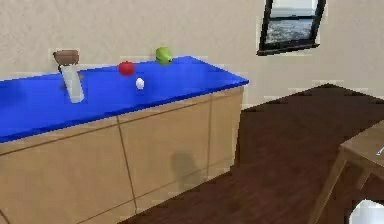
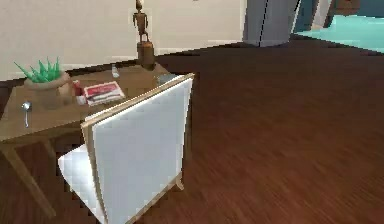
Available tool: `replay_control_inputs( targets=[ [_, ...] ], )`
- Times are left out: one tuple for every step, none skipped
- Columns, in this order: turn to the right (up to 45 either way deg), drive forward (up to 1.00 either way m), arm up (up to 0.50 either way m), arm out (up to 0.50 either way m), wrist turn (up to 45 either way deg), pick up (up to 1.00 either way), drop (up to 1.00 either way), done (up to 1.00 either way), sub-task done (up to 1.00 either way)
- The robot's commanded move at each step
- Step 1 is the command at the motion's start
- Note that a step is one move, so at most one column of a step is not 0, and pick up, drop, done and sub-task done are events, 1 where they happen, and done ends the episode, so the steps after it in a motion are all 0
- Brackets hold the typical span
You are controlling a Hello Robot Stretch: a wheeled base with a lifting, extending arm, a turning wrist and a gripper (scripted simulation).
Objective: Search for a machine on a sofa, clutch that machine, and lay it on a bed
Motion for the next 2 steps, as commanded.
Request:
replay_control_inputs(
  targets=[
    [45.0,0.00,0.00,0.00,0.0,0.00,0.00,0.00,0.00],
    [45.0,0.00,0.00,0.00,0.0,0.00,0.00,0.00,0.00]
  ],
)
